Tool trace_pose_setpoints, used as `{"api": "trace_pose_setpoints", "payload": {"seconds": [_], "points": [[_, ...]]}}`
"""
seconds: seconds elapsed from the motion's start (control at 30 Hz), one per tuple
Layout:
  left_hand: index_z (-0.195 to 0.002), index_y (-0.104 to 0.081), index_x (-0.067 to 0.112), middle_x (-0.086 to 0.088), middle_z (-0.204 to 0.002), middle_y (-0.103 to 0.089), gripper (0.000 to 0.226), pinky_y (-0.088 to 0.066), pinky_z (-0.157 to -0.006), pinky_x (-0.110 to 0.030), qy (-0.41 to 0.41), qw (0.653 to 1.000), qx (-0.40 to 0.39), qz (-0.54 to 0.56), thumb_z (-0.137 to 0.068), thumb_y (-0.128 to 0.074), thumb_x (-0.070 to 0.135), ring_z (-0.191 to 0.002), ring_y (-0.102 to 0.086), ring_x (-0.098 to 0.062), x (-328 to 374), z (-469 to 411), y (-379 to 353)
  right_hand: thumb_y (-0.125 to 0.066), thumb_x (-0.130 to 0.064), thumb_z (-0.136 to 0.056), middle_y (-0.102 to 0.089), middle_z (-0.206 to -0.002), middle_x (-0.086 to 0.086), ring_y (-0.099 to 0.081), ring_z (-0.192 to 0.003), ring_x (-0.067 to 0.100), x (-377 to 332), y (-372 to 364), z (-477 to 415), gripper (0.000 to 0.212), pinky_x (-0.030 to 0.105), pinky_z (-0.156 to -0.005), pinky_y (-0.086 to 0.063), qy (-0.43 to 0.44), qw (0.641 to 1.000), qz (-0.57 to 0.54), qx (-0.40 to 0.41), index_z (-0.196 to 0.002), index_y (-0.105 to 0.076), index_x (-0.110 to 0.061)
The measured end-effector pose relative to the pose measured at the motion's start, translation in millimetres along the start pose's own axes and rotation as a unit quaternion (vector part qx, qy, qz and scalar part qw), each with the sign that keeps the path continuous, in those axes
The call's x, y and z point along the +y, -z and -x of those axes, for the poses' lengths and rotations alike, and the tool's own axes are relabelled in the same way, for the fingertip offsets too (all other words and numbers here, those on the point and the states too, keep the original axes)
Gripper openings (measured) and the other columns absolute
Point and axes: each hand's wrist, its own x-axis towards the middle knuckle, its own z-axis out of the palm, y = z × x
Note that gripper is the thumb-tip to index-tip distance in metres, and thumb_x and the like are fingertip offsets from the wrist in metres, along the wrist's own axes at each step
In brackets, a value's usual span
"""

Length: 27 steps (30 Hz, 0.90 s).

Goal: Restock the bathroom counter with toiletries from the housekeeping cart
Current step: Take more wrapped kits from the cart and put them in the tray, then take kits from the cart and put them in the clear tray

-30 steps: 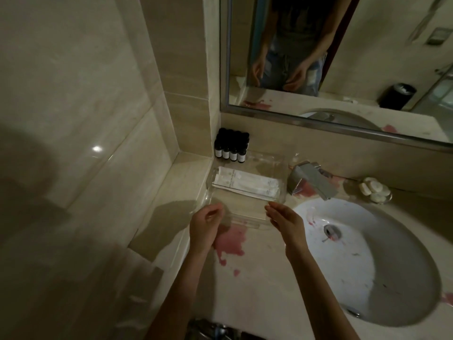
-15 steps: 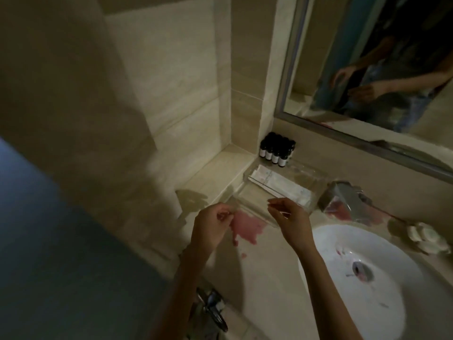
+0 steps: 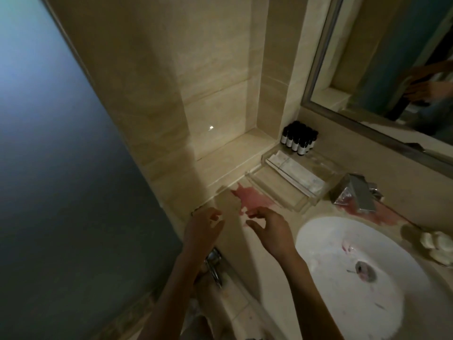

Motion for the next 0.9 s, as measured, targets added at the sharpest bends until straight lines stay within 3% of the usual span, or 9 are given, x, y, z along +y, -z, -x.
{"api": "trace_pose_setpoints", "payload": {"seconds": [0.2, 0.4, 0.5, 0.6, 0.7, 0.77, 0.9], "points": [[-0.108, -0.069, 0.021, 0.001, -0.105, -0.07, 0.023, -0.051, -0.085, -0.033, 0.089, 0.995, 0.045, -0.03, -0.087, -0.065, 0.029, -0.098, -0.064, -0.018, -17, 39, 25, -0.068, -0.028, -0.088, -0.068, -0.109, -0.009, -0.06, -0.105, 0.014, -20, -20, 8, 0.023, 0.027, -0.088, -0.044, 0.066, 0.995, 0.058, -0.046, -0.111, -0.068, -0.029], [-0.106, -0.069, 0.021, 0.0, -0.109, -0.067, 0.02, -0.042, -0.079, -0.025, 0.245, 0.961, 0.128, -0.022, -0.09, -0.059, 0.027, -0.096, -0.061, -0.017, -68, 114, 89, -0.063, -0.024, -0.091, -0.067, -0.113, 0.0, -0.059, -0.108, 0.02, -90, -88, 15, 0.024, 0.027, -0.089, -0.042, 0.21, 0.96, 0.092, -0.163, -0.114, -0.068, -0.023], [-0.113, -0.068, 0.022, -0.003, -0.114, -0.068, 0.026, -0.044, -0.085, -0.027, 0.296, 0.936, 0.187, -0.033, -0.09, -0.061, 0.033, -0.104, -0.062, -0.019, -105, 170, 124, -0.063, -0.017, -0.089, -0.068, -0.114, 0.008, -0.061, -0.107, 0.03, -143, -135, 35, 0.027, 0.037, -0.091, -0.045, 0.311, 0.915, 0.112, -0.233, -0.115, -0.069, -0.017], [-0.116, -0.066, 0.023, -0.001, -0.115, -0.067, 0.029, -0.041, -0.086, -0.025, 0.365, 0.895, 0.254, -0.044, -0.09, -0.062, 0.036, -0.106, -0.061, -0.017, -135, 238, 153, -0.061, -0.02, -0.091, -0.065, -0.115, 0.008, -0.061, -0.106, 0.029, -199, -177, 74, 0.026, 0.035, -0.088, -0.046, 0.38, 0.868, 0.109, -0.3, -0.116, -0.068, -0.02], [-0.115, -0.065, 0.027, 0.004, -0.121, -0.065, 0.03, -0.041, -0.092, -0.027, 0.462, 0.827, 0.315, -0.055, -0.089, -0.06, 0.04, -0.113, -0.058, -0.017, -159, 320, 172, -0.064, -0.022, -0.089, -0.066, -0.111, 0.008, -0.062, -0.102, 0.029, -249, -212, 128, 0.025, 0.034, -0.082, -0.047, 0.456, 0.812, 0.114, -0.345, -0.114, -0.069, -0.019], [-0.112, -0.065, 0.028, 0.005, -0.117, -0.066, 0.027, -0.044, -0.087, -0.029, 0.516, 0.786, 0.334, -0.06, -0.089, -0.057, 0.041, -0.111, -0.059, -0.017, -168, 374, 183, -0.065, -0.021, -0.088, -0.066, -0.11, 0.007, -0.062, -0.101, 0.029, -278, -232, 166, 0.025, 0.033, -0.081, -0.046, 0.506, 0.768, 0.114, -0.376, -0.113, -0.069, -0.019], [-0.114, -0.064, 0.022, -0.002, -0.116, -0.065, 0.029, -0.045, -0.088, -0.032, 0.593, 0.718, 0.36, -0.058, -0.09, -0.059, 0.038, -0.111, -0.06, -0.023, -176, 475, 201, -0.061, -0.023, -0.092, -0.066, -0.12, 0.003, -0.06, -0.11, 0.022, -329, -265, 250, 0.03, 0.027, -0.089, -0.041, 0.577, 0.677, 0.111, -0.444, -0.121, -0.065, -0.019]]}}
